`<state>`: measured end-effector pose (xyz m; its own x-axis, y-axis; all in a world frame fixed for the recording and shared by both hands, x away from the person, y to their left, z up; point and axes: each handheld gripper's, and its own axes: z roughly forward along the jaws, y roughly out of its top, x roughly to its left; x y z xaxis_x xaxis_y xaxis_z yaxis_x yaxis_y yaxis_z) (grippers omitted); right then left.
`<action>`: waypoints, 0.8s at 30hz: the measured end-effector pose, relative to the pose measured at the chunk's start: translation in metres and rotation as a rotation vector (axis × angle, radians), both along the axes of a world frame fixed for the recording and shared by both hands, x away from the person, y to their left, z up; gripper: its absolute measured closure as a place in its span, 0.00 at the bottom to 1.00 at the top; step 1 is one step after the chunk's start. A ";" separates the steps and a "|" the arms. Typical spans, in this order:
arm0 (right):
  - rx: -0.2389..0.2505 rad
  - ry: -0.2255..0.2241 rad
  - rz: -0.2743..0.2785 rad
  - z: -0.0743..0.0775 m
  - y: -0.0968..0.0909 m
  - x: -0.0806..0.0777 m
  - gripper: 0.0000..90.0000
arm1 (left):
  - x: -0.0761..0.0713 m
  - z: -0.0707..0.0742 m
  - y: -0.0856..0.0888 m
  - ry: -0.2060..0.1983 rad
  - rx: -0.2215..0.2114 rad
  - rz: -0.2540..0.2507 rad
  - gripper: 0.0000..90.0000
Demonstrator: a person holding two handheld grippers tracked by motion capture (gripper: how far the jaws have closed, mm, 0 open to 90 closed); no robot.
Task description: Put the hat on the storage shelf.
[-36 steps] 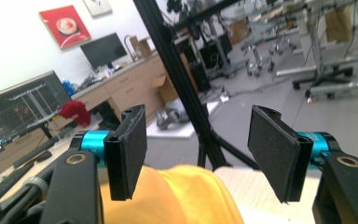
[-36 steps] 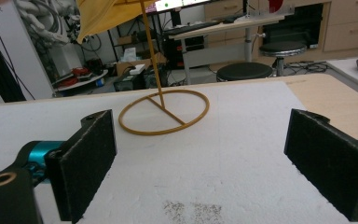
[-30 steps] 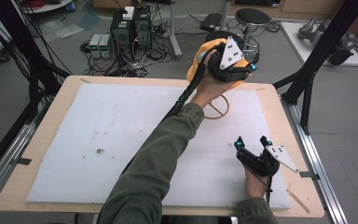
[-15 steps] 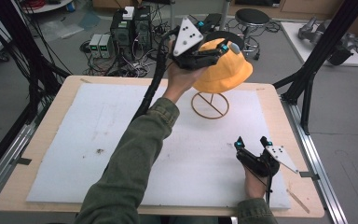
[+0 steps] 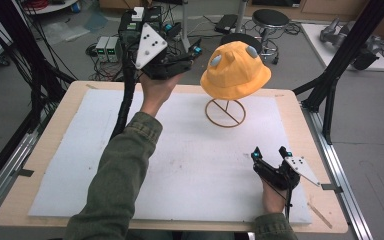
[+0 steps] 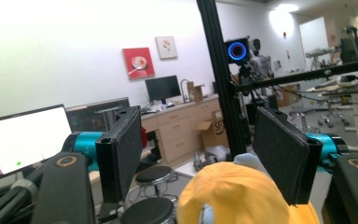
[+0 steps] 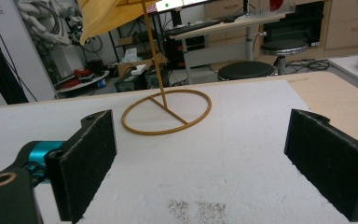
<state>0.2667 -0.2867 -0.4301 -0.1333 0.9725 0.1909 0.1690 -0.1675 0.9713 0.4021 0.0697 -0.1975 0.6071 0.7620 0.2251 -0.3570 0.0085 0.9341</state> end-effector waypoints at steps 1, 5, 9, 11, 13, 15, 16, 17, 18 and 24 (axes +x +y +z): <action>0.001 0.002 0.000 0.000 0.000 0.000 0.09 | -0.002 -0.001 0.005 0.002 -0.006 0.005 0.37; 0.003 0.003 0.002 0.000 0.001 -0.001 0.09 | -0.010 -0.005 0.022 0.000 -0.025 0.026 0.36; -0.002 0.000 -0.001 0.000 0.000 -0.001 0.09 | -0.019 -0.011 0.039 0.000 -0.060 0.045 0.36; -0.007 -0.004 0.000 0.000 0.000 -0.001 0.09 | -0.023 -0.016 0.048 0.003 -0.065 0.061 0.36; -0.008 -0.004 0.000 0.000 0.000 -0.001 0.09 | -0.027 -0.022 0.059 0.012 -0.078 0.074 0.36; -0.006 -0.001 -0.001 0.000 0.000 -0.001 0.09 | -0.032 -0.031 0.071 0.020 -0.100 0.093 0.36; -0.005 0.000 0.000 0.000 0.000 -0.001 0.09 | -0.035 -0.036 0.076 0.021 -0.112 0.104 0.36; -0.006 -0.001 -0.001 0.000 0.000 -0.001 0.09 | -0.036 -0.039 0.080 0.025 -0.115 0.112 0.36; -0.003 0.002 -0.001 0.000 0.000 -0.001 0.09 | -0.038 -0.045 0.087 0.030 -0.126 0.128 0.35; -0.007 0.001 -0.003 0.000 0.001 -0.001 0.09 | -0.047 -0.071 0.118 0.073 -0.161 0.201 0.33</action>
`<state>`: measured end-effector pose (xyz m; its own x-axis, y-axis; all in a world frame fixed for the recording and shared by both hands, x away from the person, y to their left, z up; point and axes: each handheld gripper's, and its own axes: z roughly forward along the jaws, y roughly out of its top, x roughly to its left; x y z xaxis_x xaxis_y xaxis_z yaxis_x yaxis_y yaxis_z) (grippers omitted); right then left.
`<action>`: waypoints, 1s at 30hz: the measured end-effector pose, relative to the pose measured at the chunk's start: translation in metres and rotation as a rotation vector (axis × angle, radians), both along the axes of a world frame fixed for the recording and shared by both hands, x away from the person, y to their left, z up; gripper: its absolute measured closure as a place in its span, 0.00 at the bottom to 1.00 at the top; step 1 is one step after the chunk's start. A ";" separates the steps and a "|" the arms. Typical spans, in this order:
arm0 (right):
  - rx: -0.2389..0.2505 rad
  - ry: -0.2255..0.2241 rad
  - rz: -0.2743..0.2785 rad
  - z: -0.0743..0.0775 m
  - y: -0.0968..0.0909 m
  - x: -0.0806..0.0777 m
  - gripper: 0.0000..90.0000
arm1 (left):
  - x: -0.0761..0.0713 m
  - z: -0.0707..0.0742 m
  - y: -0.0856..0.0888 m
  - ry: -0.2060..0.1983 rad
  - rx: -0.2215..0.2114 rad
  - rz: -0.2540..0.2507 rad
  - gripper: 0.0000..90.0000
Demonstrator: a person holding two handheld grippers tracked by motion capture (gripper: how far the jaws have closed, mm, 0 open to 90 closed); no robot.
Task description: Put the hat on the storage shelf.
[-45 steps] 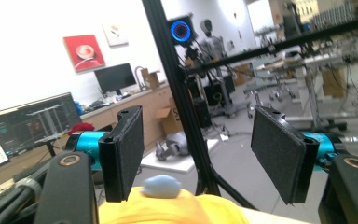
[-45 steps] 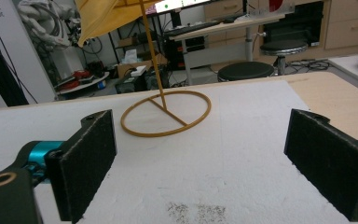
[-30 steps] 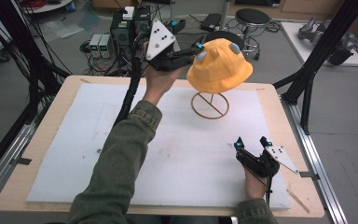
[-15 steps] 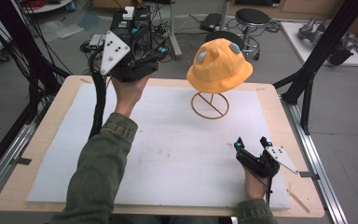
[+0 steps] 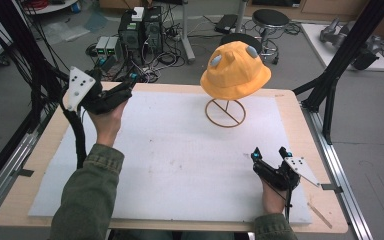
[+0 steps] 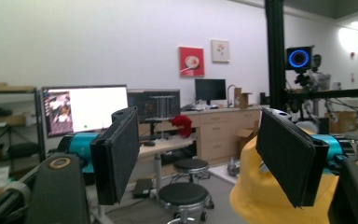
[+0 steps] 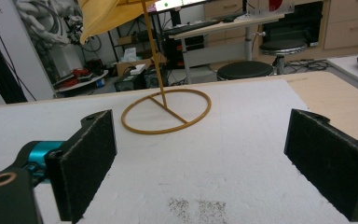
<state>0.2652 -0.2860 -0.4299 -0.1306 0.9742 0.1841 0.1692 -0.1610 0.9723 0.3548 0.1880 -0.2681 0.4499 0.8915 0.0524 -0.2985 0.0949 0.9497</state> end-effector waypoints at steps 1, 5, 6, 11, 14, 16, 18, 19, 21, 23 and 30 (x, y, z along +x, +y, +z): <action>-0.001 0.001 0.000 0.000 0.000 0.000 0.09 | -0.002 -0.003 0.004 0.006 0.004 0.012 0.33; -0.004 0.001 -0.001 0.000 0.000 0.000 0.09 | -0.009 -0.019 0.023 0.036 0.006 0.062 0.32; -0.005 0.001 -0.001 0.000 0.000 0.000 0.09 | -0.011 -0.022 0.027 0.046 0.003 0.073 0.32; 0.002 -0.011 -0.010 0.000 0.000 -0.004 0.09 | -0.030 -0.039 0.045 0.080 0.010 0.124 0.30; 0.027 -0.009 -0.016 -0.002 -0.002 -0.006 0.09 | -0.042 -0.047 0.055 0.086 0.019 0.156 0.29; 0.039 -0.010 -0.029 -0.002 -0.004 -0.007 0.09 | -0.047 -0.052 0.061 0.092 0.014 0.174 0.29; 0.036 -0.012 -0.032 -0.002 -0.003 -0.007 0.09 | -0.053 -0.058 0.068 0.110 0.005 0.194 0.29; 0.026 -0.019 -0.032 -0.002 -0.003 -0.007 0.09 | -0.054 -0.062 0.070 0.120 0.004 0.202 0.29; 0.021 -0.022 -0.031 -0.002 -0.002 -0.008 0.09 | -0.058 -0.071 0.075 0.132 -0.002 0.215 0.28; 0.010 -0.025 -0.032 -0.002 -0.002 -0.007 0.09 | -0.061 -0.085 0.078 0.135 -0.013 0.224 0.29; -0.006 -0.030 -0.038 -0.002 -0.001 -0.008 0.09 | -0.069 -0.121 0.084 0.209 -0.033 0.250 0.30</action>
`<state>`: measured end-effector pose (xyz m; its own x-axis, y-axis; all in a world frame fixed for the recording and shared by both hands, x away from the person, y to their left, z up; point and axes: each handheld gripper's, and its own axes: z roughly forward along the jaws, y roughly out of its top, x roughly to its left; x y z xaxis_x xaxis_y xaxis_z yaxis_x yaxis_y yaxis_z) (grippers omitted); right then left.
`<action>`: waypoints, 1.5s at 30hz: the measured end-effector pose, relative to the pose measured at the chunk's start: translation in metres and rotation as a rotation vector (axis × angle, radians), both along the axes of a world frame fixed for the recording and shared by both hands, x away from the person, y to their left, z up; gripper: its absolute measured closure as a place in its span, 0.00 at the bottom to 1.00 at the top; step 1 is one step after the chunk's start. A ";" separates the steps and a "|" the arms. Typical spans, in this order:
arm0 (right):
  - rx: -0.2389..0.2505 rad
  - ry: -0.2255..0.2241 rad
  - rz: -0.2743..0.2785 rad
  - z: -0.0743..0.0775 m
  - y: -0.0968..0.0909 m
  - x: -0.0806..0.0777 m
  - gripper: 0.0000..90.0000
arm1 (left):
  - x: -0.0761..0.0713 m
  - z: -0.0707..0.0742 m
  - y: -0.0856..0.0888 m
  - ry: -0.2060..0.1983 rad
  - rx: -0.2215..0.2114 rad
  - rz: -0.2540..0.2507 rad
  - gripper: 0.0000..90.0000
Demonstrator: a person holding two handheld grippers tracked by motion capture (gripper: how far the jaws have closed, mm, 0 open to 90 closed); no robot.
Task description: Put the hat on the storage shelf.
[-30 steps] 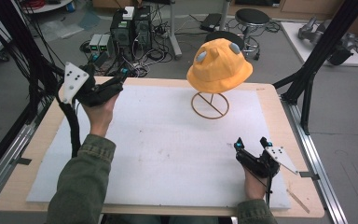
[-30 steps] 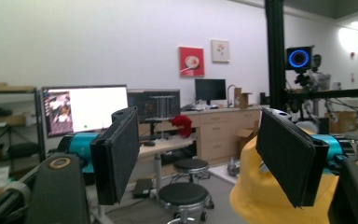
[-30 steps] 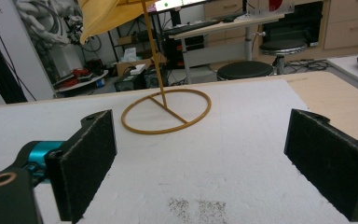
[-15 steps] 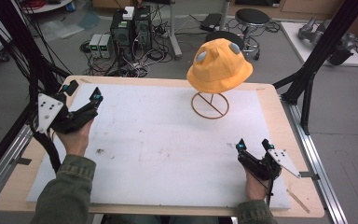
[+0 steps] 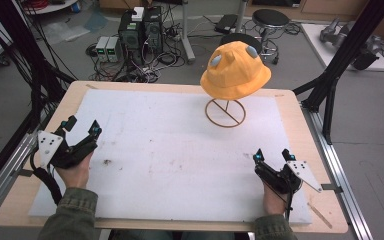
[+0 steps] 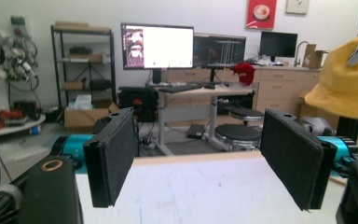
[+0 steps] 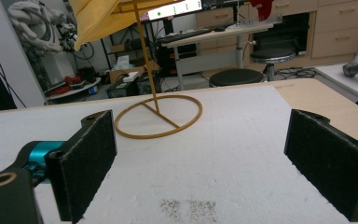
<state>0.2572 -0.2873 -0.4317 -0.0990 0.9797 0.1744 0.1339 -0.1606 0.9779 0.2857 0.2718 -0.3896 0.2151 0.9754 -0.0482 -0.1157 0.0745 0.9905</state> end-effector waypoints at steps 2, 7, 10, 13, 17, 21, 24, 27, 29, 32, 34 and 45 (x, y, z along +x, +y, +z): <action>-0.003 0.001 -0.004 0.000 0.001 0.000 0.09 | -0.003 -0.006 0.003 0.014 -0.016 0.033 0.31; -0.029 -0.011 -0.016 0.000 0.002 -0.001 0.09 | -0.008 -0.016 0.009 0.037 -0.007 0.078 0.32; -0.042 -0.010 -0.013 -0.001 0.004 -0.001 0.09 | -0.013 -0.021 0.013 0.049 -0.009 0.101 0.32; -0.052 -0.010 -0.009 -0.002 0.005 -0.001 0.09 | -0.018 -0.026 0.019 0.069 -0.032 0.118 0.32; -0.052 -0.006 -0.005 -0.002 0.006 -0.001 0.09 | -0.019 -0.029 0.022 0.085 -0.026 0.131 0.33; -0.052 -0.006 -0.005 -0.002 0.006 -0.001 0.09 | -0.021 -0.030 0.021 0.076 0.001 0.121 0.33; -0.048 -0.007 -0.001 -0.001 0.007 -0.002 0.09 | -0.021 -0.030 0.019 0.078 0.016 0.104 0.33; -0.050 -0.010 0.003 -0.001 0.007 -0.003 0.09 | -0.020 -0.030 0.017 0.070 -0.005 0.095 0.33; -0.051 -0.010 0.007 -0.002 0.006 -0.003 0.09 | -0.019 -0.031 0.014 0.074 0.004 0.087 0.33; -0.043 -0.004 0.013 -0.002 0.006 -0.002 0.09 | -0.018 -0.032 0.011 0.075 0.029 0.084 0.33; -0.035 0.005 0.020 -0.002 0.006 -0.002 0.09 | -0.018 -0.033 0.012 0.082 0.023 0.084 0.33; -0.040 0.002 0.041 -0.003 0.005 -0.002 0.09 | -0.016 -0.040 0.006 0.117 0.025 0.068 0.33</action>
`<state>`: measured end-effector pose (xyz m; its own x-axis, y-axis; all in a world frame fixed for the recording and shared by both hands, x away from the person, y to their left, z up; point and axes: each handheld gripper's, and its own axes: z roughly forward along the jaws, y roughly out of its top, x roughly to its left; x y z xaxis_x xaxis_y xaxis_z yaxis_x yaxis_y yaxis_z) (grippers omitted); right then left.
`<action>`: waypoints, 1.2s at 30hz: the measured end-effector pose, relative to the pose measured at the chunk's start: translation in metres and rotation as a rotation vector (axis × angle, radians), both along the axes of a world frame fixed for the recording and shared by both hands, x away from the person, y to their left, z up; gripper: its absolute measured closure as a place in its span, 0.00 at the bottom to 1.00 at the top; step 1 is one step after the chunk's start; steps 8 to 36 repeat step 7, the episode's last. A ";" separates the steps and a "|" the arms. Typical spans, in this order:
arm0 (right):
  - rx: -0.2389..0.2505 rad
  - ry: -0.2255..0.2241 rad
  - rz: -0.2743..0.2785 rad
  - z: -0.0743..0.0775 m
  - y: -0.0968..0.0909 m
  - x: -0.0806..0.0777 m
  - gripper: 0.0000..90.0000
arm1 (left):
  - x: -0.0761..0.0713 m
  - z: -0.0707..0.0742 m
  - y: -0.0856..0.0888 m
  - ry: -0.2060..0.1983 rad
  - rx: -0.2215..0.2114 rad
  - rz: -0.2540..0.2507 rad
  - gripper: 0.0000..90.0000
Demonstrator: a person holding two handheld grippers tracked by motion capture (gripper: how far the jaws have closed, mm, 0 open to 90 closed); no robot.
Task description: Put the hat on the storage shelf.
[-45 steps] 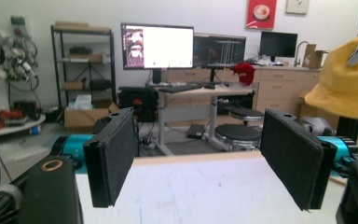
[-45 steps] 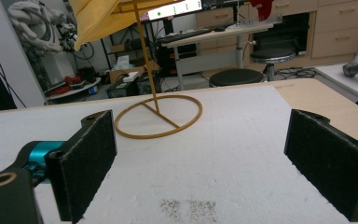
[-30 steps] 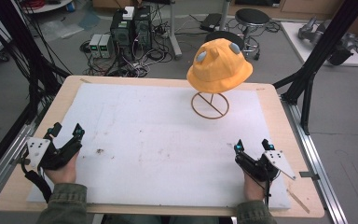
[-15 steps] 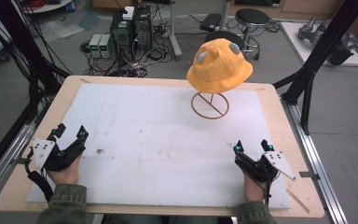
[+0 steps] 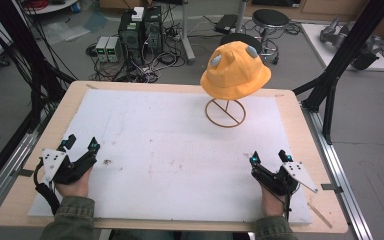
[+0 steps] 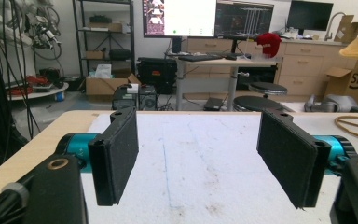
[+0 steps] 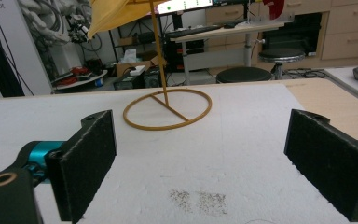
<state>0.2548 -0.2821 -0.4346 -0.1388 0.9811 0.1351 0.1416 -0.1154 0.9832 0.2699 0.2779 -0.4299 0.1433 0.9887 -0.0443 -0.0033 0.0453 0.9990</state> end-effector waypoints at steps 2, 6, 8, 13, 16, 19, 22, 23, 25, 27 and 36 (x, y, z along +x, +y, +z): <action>0.002 0.000 0.001 0.000 0.000 0.000 0.09 | 0.001 -0.001 -0.001 0.013 0.006 -0.006 0.33; 0.003 0.007 0.006 0.000 0.000 0.001 0.09 | 0.001 -0.003 -0.003 0.031 0.032 -0.009 0.32; 0.009 0.011 0.008 0.000 0.000 0.001 0.09 | 0.001 -0.003 -0.003 0.032 0.036 -0.011 0.32; 0.009 0.011 0.008 0.000 0.000 0.001 0.09 | 0.001 -0.003 -0.003 0.032 0.036 -0.011 0.32; 0.009 0.011 0.008 0.000 0.000 0.001 0.09 | 0.001 -0.003 -0.003 0.032 0.036 -0.011 0.32; 0.009 0.011 0.008 0.000 0.000 0.001 0.09 | 0.001 -0.003 -0.003 0.032 0.036 -0.011 0.32; 0.009 0.011 0.008 0.000 0.000 0.001 0.09 | 0.001 -0.003 -0.003 0.032 0.036 -0.011 0.32; 0.009 0.011 0.008 0.000 0.000 0.001 0.09 | 0.001 -0.003 -0.003 0.032 0.036 -0.011 0.32; 0.009 0.011 0.008 0.000 0.000 0.001 0.09 | 0.001 -0.003 -0.003 0.032 0.036 -0.011 0.32; 0.009 0.011 0.008 0.000 0.000 0.001 0.09 | 0.001 -0.003 -0.003 0.032 0.036 -0.011 0.32; 0.009 0.011 0.008 0.000 0.000 0.001 0.09 | 0.001 -0.003 -0.003 0.032 0.036 -0.011 0.32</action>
